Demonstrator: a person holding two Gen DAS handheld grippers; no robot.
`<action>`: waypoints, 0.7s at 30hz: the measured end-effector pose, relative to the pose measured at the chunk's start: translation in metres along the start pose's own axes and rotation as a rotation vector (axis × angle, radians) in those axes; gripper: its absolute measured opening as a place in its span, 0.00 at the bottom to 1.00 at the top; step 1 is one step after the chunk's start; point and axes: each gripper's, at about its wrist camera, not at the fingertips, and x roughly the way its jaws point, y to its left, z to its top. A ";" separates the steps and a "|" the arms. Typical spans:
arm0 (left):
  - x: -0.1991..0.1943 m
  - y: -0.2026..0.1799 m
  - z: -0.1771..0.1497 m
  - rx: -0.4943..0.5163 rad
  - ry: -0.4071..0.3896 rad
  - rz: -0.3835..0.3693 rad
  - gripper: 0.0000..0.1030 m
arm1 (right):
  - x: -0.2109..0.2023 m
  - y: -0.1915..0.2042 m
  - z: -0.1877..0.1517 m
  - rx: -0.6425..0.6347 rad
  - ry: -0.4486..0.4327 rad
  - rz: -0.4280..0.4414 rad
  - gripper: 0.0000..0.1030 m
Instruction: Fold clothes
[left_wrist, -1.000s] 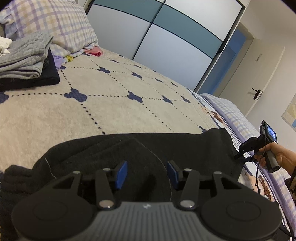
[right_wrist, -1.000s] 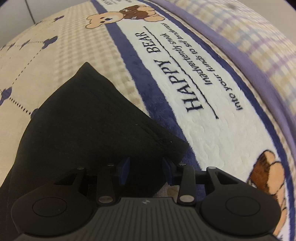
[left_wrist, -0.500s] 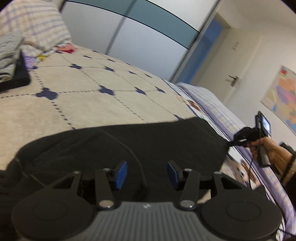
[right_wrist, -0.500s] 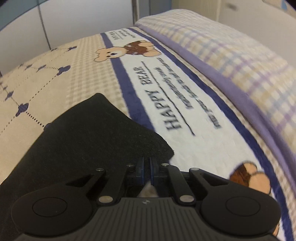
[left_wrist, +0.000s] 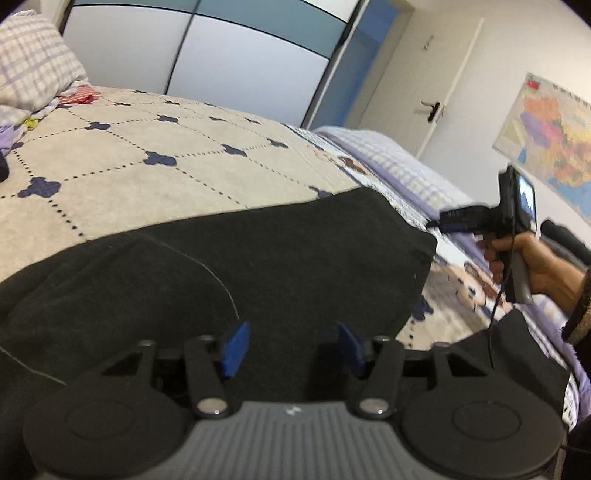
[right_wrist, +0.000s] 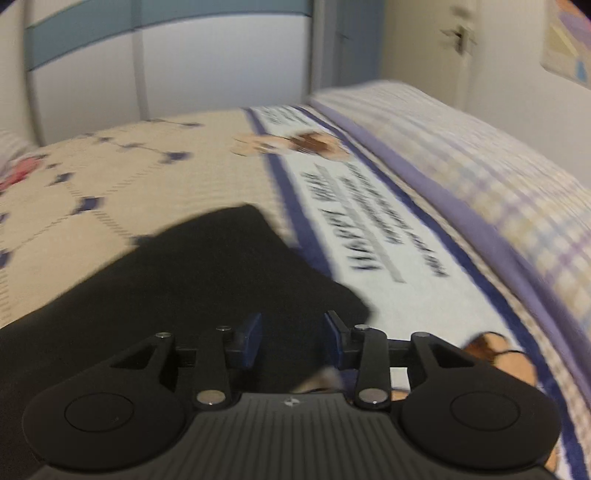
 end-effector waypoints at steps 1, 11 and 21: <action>0.004 -0.002 -0.002 0.014 0.013 0.009 0.61 | -0.006 0.013 -0.005 -0.016 -0.012 0.038 0.40; 0.010 -0.002 -0.011 0.040 0.011 0.013 0.64 | -0.054 0.161 -0.056 -0.285 -0.040 0.462 0.45; 0.009 -0.001 -0.012 0.033 0.009 0.006 0.64 | -0.034 0.168 -0.077 -0.454 -0.028 0.528 0.45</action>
